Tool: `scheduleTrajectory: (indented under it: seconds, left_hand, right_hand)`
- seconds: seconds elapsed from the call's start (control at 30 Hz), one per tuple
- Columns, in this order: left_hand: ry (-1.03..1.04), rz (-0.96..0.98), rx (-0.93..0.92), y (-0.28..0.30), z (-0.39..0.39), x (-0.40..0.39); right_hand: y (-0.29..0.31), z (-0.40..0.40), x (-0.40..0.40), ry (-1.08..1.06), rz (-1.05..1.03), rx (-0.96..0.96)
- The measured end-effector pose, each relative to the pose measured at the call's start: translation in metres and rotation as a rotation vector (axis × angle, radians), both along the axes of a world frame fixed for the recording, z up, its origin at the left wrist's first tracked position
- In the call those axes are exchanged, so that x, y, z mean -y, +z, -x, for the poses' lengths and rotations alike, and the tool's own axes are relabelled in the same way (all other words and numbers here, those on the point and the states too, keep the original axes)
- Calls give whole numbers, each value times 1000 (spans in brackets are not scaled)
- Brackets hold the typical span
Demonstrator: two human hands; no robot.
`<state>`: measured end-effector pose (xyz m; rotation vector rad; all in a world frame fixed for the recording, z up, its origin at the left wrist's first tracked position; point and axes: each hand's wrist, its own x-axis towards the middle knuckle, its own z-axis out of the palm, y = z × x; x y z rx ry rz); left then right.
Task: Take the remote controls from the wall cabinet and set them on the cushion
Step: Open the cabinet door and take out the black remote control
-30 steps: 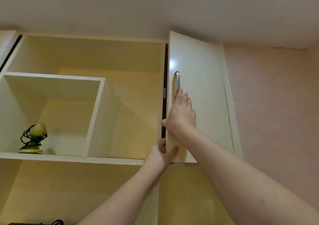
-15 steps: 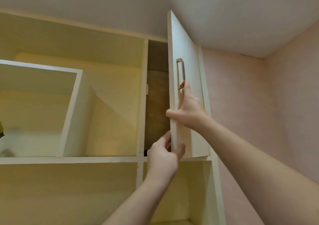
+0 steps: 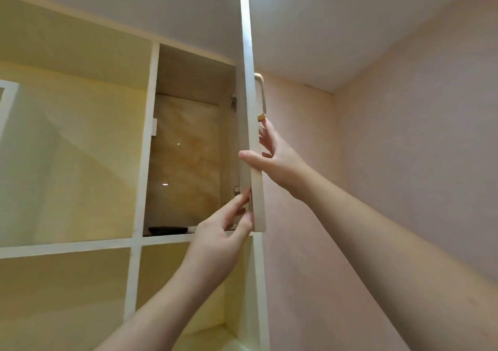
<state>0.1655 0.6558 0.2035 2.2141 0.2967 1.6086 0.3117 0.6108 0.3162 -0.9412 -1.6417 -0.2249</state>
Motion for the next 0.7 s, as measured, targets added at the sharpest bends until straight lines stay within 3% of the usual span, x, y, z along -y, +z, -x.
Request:
scheduleTrajectory:
  seconds: [0.17, 0.43, 0.7]
  left_hand:
    - [52, -85, -68, 10, -27, 8]
    - [232, -143, -180, 28, -48, 8]
    - [730, -142, -511, 20, -24, -20]
  right_hand:
    - [-8, -35, 20, -190, -209, 45]
    - [-16, -81, 29, -899, -383, 735]
    - [-30, -100, 36, -991, -239, 825]
